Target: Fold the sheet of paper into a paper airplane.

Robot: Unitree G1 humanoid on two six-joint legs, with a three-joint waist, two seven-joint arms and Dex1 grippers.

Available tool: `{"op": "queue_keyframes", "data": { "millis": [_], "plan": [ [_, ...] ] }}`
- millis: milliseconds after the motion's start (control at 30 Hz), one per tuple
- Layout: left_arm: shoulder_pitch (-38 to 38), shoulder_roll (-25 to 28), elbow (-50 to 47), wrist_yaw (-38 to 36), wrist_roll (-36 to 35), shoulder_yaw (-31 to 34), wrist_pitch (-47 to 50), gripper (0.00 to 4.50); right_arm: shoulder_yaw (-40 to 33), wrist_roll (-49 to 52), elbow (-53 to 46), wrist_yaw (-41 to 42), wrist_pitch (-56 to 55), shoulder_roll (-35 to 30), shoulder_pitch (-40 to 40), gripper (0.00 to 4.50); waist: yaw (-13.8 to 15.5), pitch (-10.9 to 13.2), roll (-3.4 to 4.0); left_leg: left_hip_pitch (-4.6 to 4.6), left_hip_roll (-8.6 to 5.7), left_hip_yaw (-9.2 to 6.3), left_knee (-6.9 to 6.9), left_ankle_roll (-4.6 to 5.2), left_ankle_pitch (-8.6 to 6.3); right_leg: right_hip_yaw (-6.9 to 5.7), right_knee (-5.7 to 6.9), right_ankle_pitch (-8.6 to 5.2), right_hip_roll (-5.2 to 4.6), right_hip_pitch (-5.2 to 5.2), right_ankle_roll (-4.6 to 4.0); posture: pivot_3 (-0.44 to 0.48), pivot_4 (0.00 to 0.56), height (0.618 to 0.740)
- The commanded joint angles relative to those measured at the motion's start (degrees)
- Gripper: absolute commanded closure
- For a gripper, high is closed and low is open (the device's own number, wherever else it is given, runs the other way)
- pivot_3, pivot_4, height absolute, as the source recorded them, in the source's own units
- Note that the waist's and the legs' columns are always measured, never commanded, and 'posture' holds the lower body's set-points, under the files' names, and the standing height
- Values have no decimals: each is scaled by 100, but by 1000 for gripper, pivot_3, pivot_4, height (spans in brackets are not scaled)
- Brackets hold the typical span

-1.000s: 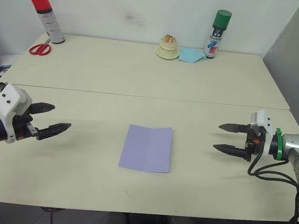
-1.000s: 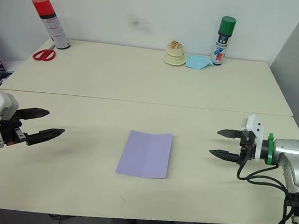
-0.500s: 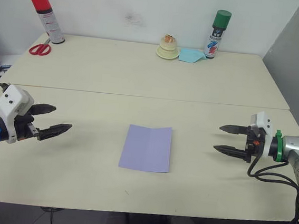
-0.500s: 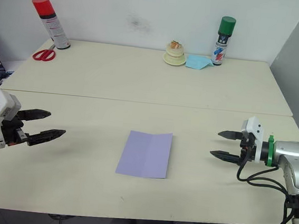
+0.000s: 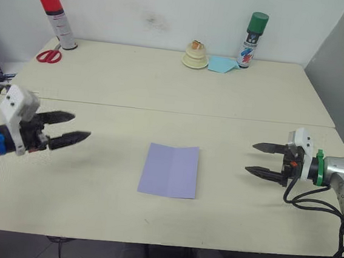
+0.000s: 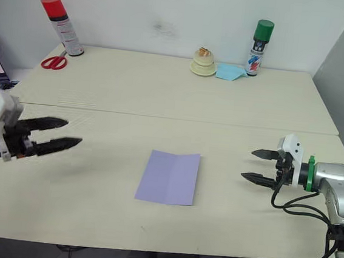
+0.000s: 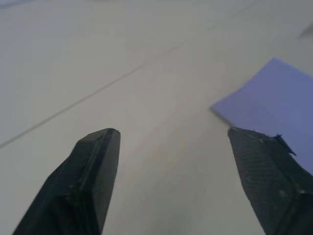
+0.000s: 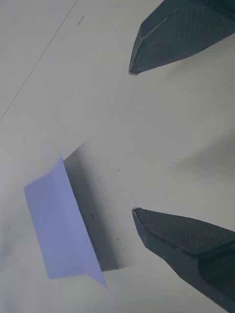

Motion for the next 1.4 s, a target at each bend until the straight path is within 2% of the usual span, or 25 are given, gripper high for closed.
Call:
{"op": "queue_keyframes", "data": {
  "millis": [33,133,200,300,567,667,900,1000,1200,1400],
  "plan": [
    [-225,-183,-365,101,-104,-439,27,1877,-62,-31,-135,-83,-150,28,21,0,-2,0,0,1,-2,3,0,0,0,1,0,0,0,1,0,0,150,737],
    [-513,-593,-483,189,45,-1220,-41,2859,116,-178,-158,-221,-257,202,30,0,1,0,0,1,-1,0,1,0,0,1,2,1,6,0,0,0,150,737],
    [-615,-897,-477,278,440,-1863,-306,3520,284,-354,-49,-326,-448,390,16,0,5,0,-1,1,2,-7,2,0,0,1,2,1,35,2,0,0,150,737],
    [-596,-1277,-350,440,743,-2344,-503,4477,440,-495,13,-531,-624,713,23,0,-20,-1,-1,0,6,-8,3,0,0,7,4,4,43,0,-5,0,150,737],
    [-186,-1617,105,439,1314,-2986,-970,4477,596,-547,-54,-607,-697,979,127,0,4,-1,0,0,6,-12,2,0,0,5,6,7,45,0,-12,0,150,737],
    [-168,-1609,441,407,1706,-3292,-1243,4500,727,-591,7,-459,-731,977,48,568,8,-1,0,0,5,-13,4,0,0,5,6,6,44,1,-10,0,150,737],
    [-316,-1821,870,526,1968,-3436,-1365,4500,1293,-1206,81,-503,-1179,1090,-2,3099,13,-5,5,9,4,-20,8,1,2,1,9,3,45,11,0,0,150,737],
    [-303,-1874,956,555,2023,-3456,-1365,4500,1584,-1349,38,-642,-1213,1399,-3,4242,13,-11,7,11,4,-20,11,2,2,2,9,4,45,15,2,0,150,737],
    [-270,-1834,948,549,2023,-3385,-1277,4500,1451,-860,-61,-1046,-744,2391,-247,4242,12,-21,20,14,4,-22,13,1,3,2,15,5,46,17,3,0,150,737],
    [-200,-1666,929,449,2032,-3408,-1132,4500,1446,-596,-29,-1263,-661,2993,-386,4242,10,-25,20,13,6,-25,12,1,3,-1,14,7,47,17,0,0,150,737]
  ]
}}
